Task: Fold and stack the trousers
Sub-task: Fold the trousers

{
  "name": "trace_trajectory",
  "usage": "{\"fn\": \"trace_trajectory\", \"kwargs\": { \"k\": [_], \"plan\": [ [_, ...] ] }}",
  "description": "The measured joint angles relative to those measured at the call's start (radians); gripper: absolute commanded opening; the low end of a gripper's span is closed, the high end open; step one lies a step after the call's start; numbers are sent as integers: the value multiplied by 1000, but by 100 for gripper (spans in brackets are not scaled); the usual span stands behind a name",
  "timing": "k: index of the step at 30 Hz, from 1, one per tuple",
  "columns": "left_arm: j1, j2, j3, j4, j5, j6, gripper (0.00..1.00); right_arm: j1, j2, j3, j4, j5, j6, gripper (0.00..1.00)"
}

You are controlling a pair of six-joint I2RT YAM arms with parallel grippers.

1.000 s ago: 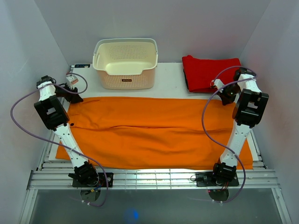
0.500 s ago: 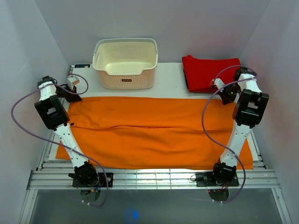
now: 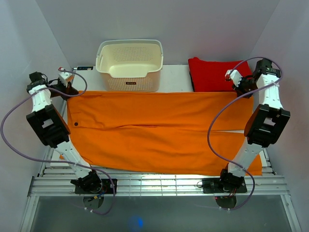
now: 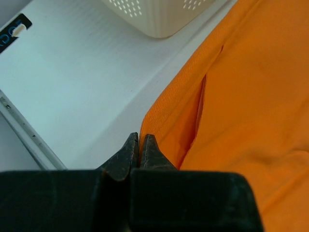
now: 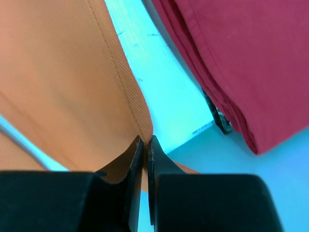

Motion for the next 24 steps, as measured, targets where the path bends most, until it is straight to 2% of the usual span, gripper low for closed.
{"fn": "trace_trajectory", "kwargs": {
  "k": [7,11,17,21,24],
  "plan": [
    [107,-214,-140,-74,83,86,0,-84,-189,-163,-47,-36,-95,8],
    [222,-327,-273,-212,98,250,0,-154,-393,-386,-83,-49,-202,8],
    [367,-413,-537,-332,12,486,0,-221,-696,-773,-142,11,-386,8],
    [392,-415,-716,-296,-85,518,0,-229,-748,-1004,-107,68,-425,8],
    [383,-415,-808,-243,-136,484,0,-229,-718,-1098,-39,93,-418,8]
  ]
}}
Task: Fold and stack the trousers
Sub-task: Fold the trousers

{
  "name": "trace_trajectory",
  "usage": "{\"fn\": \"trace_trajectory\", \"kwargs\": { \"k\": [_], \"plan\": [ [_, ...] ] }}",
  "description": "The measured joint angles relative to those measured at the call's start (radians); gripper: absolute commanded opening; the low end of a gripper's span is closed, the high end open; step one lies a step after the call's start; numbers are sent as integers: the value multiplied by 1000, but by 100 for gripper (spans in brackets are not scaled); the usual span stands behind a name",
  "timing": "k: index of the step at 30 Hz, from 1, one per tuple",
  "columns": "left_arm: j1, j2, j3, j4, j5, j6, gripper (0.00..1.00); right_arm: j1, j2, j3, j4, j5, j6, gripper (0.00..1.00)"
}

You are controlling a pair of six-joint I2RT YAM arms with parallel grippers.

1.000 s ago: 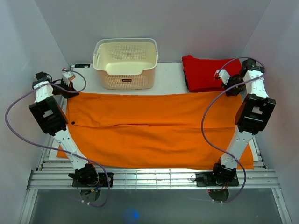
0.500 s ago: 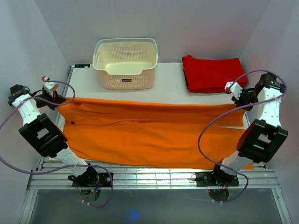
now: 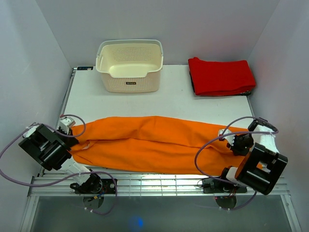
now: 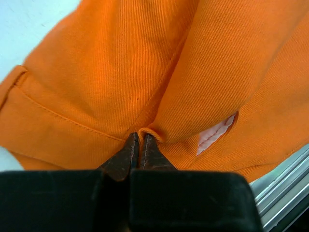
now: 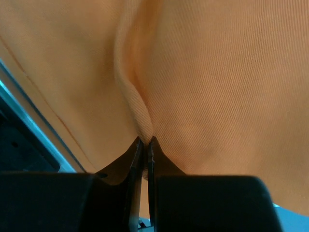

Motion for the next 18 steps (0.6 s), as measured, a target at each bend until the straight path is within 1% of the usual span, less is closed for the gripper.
{"fn": "trace_trajectory", "kwargs": {
  "k": [3,5,8,12,15,18],
  "plan": [
    [-23,5,-42,60,-39,-68,0,0,93,4,72,12,46,8],
    [-47,15,-52,107,-55,-135,0,0,187,45,105,14,88,8],
    [-85,32,-52,165,-58,-260,0,1,317,171,115,10,155,8],
    [-175,49,-39,256,-57,-443,0,24,436,336,192,6,240,8],
    [-240,89,12,309,-59,-571,0,52,499,444,211,5,300,8],
    [-278,177,140,312,-62,-681,0,74,550,556,200,-11,344,8]
  ]
}}
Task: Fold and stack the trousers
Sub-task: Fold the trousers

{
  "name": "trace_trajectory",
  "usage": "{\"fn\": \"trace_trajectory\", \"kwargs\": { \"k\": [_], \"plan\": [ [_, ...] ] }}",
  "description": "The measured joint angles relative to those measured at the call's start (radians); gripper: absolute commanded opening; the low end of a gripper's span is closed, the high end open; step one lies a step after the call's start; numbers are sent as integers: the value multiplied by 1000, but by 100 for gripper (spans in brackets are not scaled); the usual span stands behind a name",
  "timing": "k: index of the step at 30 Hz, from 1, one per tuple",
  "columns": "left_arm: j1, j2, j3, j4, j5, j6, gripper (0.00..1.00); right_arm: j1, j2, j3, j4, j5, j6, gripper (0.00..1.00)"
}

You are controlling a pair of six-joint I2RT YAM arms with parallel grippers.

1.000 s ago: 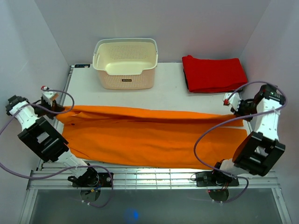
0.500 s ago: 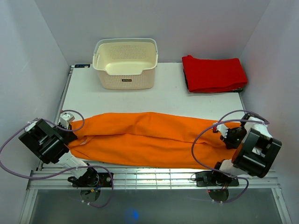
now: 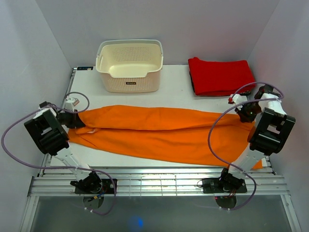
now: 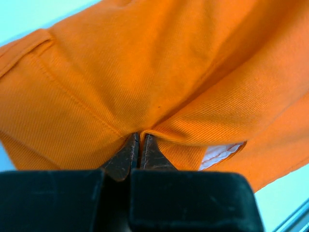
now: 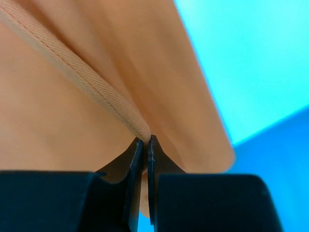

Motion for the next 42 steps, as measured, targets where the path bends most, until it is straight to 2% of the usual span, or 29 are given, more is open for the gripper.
{"fn": "trace_trajectory", "kwargs": {
  "k": [5,12,15,18,20,23,26,29,32,35,38,42],
  "plan": [
    [-6,109,266,-9,16,-112,0,6,13,136,-46,-53,27,8],
    [-36,126,609,-17,177,-269,0,-27,14,322,-185,-165,22,8],
    [-46,127,690,16,242,-319,0,-46,11,382,-227,-203,5,8],
    [-46,127,721,41,296,-330,0,-71,-13,363,-265,-224,-28,8],
    [-39,125,710,53,333,-315,0,-95,-56,312,-283,-232,-64,8],
    [-1,92,614,60,389,-237,0,-140,-167,177,-304,-233,-137,8],
    [57,51,506,8,412,-97,0,-185,-269,48,-332,-227,-211,8],
    [118,28,425,-116,412,108,0,-217,-319,-71,-332,-208,-272,8],
    [171,29,352,-245,357,311,0,-245,-335,-218,-299,-164,-319,8],
    [207,31,235,-277,275,443,0,-256,-334,-336,-232,-99,-342,8],
    [220,32,127,-257,201,502,0,-264,-331,-403,-172,-39,-353,8],
    [220,32,48,-222,133,532,0,-267,-319,-404,-130,-9,-352,8]
  ]
}}
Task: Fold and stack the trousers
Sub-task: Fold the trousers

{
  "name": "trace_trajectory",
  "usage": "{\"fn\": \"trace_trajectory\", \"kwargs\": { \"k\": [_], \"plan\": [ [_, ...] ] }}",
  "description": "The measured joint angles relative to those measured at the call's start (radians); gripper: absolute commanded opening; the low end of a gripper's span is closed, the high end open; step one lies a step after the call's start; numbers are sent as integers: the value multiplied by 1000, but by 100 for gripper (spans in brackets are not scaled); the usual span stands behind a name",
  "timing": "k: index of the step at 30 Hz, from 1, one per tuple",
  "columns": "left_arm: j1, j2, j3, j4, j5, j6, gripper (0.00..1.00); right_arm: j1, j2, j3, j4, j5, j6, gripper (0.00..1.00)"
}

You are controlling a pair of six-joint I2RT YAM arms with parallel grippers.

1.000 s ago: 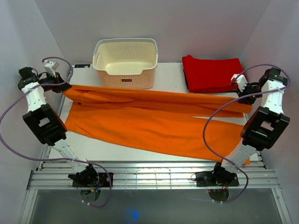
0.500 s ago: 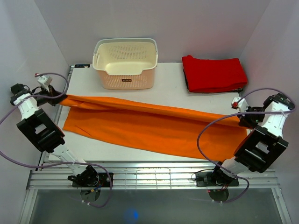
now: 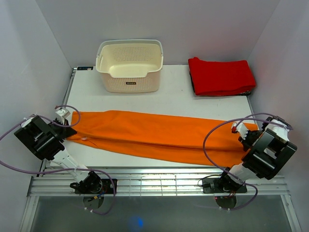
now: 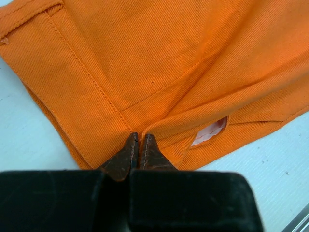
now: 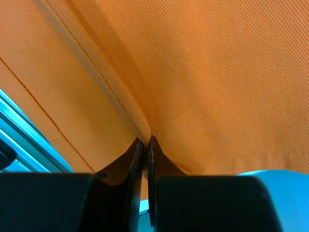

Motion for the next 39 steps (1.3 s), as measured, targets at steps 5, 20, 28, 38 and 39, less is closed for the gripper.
{"fn": "trace_trajectory", "kwargs": {
  "k": [5,20,28,38,39],
  "plan": [
    [-6,-4,9,-1,-7,-6,0,1,8,44,-22,-14,7,8],
    [-27,-122,191,-177,76,53,7,8,-70,111,-107,-58,-41,8],
    [31,-118,71,-131,-67,123,95,-6,-127,-97,-5,62,-109,50],
    [65,-126,156,-206,-25,42,88,-11,-106,30,-40,92,-92,80],
    [65,-127,156,-203,-23,13,87,-11,-86,85,-62,80,-80,80]
  ]
}}
